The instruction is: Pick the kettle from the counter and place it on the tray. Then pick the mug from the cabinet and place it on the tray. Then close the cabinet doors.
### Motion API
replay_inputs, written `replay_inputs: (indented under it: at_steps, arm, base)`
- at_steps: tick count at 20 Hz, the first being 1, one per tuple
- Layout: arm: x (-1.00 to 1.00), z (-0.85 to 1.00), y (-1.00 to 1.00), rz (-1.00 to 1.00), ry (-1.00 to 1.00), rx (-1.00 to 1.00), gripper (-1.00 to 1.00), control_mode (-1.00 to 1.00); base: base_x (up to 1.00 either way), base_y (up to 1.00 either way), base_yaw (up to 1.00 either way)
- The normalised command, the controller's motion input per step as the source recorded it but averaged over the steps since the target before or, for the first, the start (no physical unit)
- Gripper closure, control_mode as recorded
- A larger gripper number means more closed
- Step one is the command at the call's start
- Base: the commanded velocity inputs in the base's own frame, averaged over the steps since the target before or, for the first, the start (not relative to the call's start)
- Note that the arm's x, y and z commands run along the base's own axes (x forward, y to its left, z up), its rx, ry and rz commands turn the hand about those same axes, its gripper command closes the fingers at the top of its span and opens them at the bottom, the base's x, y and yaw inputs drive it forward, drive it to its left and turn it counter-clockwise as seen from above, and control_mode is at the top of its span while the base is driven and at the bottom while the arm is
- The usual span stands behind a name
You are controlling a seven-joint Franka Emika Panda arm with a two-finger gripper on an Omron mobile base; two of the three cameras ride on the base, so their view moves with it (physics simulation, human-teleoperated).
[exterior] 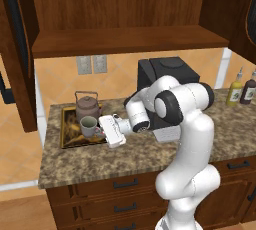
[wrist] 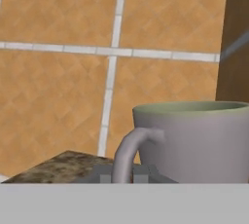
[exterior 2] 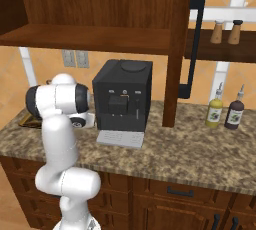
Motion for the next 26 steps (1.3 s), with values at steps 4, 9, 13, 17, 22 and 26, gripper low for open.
replay_inputs:
  at_steps: [4,9,13,17,22,26]
  arm:
    - [0.2,-0.12,0.0,0.0,0.02,0.0,1.0,-1.0]
    - [0.14,-0.17,0.01,0.0,0.0,-0.01,1.0,-1.0]
    - [0.12,-0.22,0.04,0.0,0.0,-0.03,1.0,-1.0]
    - [0.19,-0.2,0.03,0.0,0.0,-0.03,1.0,-1.0]
    - [0.25,-0.18,0.04,0.0,0.01,-0.03,1.0,-1.0]
    - [0.29,-0.21,0.05,0.0,0.01,-0.03,1.0,-1.0]
  base:
    - [0.0,0.0,0.0]
    - [0.0,0.0,0.0]
    - [0.0,0.0,0.0]
    - [0.0,0.0,0.0]
    - [0.0,0.0,0.0]
    - [0.0,0.0,0.0]
